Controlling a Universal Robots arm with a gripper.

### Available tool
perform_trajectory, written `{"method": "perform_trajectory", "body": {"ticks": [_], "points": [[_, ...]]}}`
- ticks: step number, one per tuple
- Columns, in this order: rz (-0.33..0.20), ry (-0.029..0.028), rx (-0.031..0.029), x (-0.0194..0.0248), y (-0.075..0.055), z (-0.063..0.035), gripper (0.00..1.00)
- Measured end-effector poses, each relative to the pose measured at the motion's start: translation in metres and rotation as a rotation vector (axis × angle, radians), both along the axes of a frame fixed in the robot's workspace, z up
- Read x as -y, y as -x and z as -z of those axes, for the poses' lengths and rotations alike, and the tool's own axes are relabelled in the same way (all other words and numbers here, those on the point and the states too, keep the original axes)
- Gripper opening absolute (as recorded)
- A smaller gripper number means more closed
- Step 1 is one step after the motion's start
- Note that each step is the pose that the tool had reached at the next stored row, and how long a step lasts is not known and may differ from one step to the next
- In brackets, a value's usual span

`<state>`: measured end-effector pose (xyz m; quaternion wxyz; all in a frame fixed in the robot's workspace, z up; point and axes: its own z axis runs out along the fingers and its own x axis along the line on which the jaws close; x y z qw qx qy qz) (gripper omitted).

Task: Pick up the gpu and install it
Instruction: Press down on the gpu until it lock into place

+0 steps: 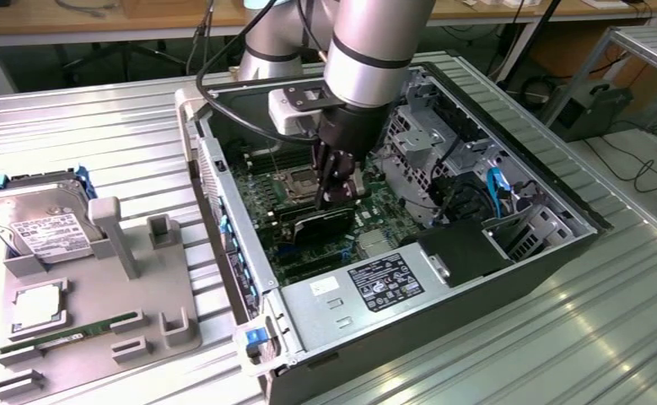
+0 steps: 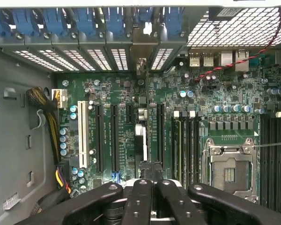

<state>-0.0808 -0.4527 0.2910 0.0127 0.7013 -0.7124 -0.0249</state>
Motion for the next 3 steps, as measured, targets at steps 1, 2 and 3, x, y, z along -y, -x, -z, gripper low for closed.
{"method": "perform_trajectory", "body": {"ticks": [1,2,3], "points": [[0.000,0.0000,0.0000,0.0000,0.0000,0.0000,0.11],[0.000,0.0000,0.0000,0.0000,0.0000,0.0000,0.11],[0.000,0.0000,0.0000,0.0000,0.0000,0.0000,0.11]]}}
